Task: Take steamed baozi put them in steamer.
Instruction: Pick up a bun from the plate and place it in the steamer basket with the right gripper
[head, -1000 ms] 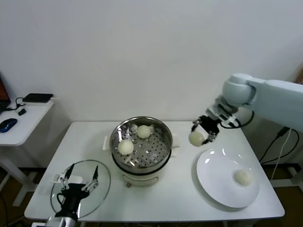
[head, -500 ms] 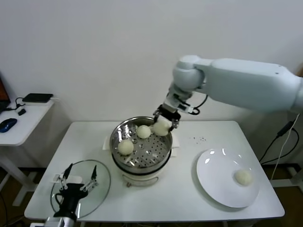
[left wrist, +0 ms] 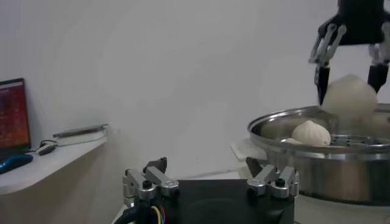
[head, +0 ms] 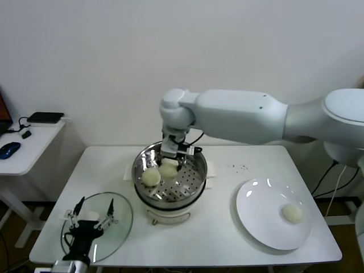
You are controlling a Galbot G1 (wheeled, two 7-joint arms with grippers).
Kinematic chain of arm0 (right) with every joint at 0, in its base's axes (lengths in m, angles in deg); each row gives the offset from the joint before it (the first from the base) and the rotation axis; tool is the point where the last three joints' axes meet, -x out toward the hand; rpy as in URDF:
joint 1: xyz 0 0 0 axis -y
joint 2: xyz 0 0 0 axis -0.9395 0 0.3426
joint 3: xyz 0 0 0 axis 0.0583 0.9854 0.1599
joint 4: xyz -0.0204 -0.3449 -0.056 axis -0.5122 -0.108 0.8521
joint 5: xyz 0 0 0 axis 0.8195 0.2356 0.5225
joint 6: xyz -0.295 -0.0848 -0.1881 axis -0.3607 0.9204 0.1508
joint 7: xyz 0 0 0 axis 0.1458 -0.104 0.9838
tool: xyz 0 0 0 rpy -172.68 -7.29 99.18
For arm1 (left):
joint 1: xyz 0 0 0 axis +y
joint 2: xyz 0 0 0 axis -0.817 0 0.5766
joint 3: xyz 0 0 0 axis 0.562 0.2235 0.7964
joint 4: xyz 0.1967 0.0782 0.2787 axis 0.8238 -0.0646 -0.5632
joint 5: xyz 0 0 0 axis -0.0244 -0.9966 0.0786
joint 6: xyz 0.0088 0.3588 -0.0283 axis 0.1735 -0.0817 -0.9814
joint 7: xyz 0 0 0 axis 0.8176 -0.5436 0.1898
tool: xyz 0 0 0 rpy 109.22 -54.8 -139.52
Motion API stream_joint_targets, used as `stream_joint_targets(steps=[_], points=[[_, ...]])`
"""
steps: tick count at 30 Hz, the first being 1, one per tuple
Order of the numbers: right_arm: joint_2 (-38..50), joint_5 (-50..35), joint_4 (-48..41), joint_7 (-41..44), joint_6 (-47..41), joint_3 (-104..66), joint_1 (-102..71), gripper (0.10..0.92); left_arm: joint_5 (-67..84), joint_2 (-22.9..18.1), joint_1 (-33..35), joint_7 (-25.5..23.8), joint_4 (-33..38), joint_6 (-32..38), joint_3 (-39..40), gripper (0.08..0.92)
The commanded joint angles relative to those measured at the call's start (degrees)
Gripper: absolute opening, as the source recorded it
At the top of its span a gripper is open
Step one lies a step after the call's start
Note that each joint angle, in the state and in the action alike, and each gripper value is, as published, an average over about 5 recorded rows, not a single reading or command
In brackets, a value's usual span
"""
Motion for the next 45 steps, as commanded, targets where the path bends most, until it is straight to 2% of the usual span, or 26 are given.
stream_joint_targets(steps=[1, 14, 34, 37, 42, 45], points=[[-3.51, 5.21, 0.24, 0.61, 2.23, -0.57, -4.25, 0.645, -0.05, -0.12, 0.09, -0.06, -0.13, 0.00, -0.06, 0.823], [-0.79, 6.47, 4.62, 1.45, 1.45, 0.45, -5.98, 0.645, 0.11, -0.39, 0.07, 0.01, -0.26, 0.00, -0.08, 0.823], [-0.62, 8.75, 3.50, 1.38, 2.81, 0.04, -7.99, 0.653, 0.16, -0.54, -0.18, 0.03, -0.65, -0.01, 0.09, 0.823], [-0.53, 8.98, 3.39, 1.17, 3.27, -0.08, -8.18, 0.681, 0.14, -0.60, -0.21, 0.03, -0.73, 0.01, 0.14, 0.823], [-0.56, 9.25, 2.68, 1.16, 4.62, -0.62, -8.13, 0.792, 0.12, -0.67, -0.44, 0.03, -0.85, -0.04, 0.20, 0.823], [-0.64, 9.88, 2.12, 1.43, 5.91, -1.36, -7.81, 0.818, 0.12, -0.71, -0.54, 0.04, -0.92, -0.07, 0.21, 0.823]])
